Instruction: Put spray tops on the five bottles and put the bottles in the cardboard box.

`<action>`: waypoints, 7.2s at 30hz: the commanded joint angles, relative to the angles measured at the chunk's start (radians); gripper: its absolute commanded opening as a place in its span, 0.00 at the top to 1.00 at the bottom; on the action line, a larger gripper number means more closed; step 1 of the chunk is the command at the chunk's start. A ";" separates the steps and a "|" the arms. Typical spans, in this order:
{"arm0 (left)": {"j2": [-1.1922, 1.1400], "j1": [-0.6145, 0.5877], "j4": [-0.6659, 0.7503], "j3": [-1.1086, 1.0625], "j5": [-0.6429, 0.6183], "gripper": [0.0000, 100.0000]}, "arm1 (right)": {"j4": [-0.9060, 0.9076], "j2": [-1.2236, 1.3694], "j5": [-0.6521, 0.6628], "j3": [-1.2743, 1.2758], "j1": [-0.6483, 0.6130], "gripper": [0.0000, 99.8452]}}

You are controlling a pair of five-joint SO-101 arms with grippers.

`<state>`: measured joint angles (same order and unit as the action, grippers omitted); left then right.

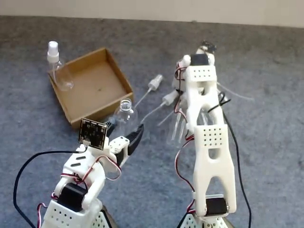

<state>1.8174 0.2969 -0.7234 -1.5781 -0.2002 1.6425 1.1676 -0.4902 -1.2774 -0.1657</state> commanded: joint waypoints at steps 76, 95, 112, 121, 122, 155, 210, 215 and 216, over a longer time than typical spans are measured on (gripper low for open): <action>0.013 0.222 0.160 -0.113 -0.005 0.86 | 0.125 -1.466 0.400 0.168 0.036 0.96; 0.013 0.467 0.160 -0.116 -0.005 0.86 | -0.041 -2.091 0.400 0.941 0.033 0.96; 0.013 0.602 0.158 -0.116 -0.005 0.86 | -0.613 -2.428 0.400 1.682 0.036 0.96; 0.013 0.601 0.164 -0.116 -0.005 0.86 | -0.611 -2.431 0.400 1.730 0.031 0.96; 0.013 0.598 0.166 -0.116 -0.005 0.86 | -0.611 -2.431 0.400 1.741 0.031 0.96; 0.013 0.590 0.167 -0.113 -0.005 0.86 | -0.217 -2.431 0.499 1.873 -0.372 0.95; 0.015 0.512 0.167 -0.101 -0.006 0.86 | -0.065 -2.603 0.638 1.873 -0.435 0.76; 0.015 0.421 0.167 -0.074 -0.006 0.86 | -0.064 -2.603 0.638 1.870 -0.432 0.76; 0.015 0.384 0.167 -0.064 -0.006 0.86 | -0.064 -2.603 0.638 1.870 -0.432 0.76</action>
<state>1.8159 0.7940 -0.5808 -1.6701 -0.2002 1.5704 -1.4316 0.1358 0.6007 -0.5892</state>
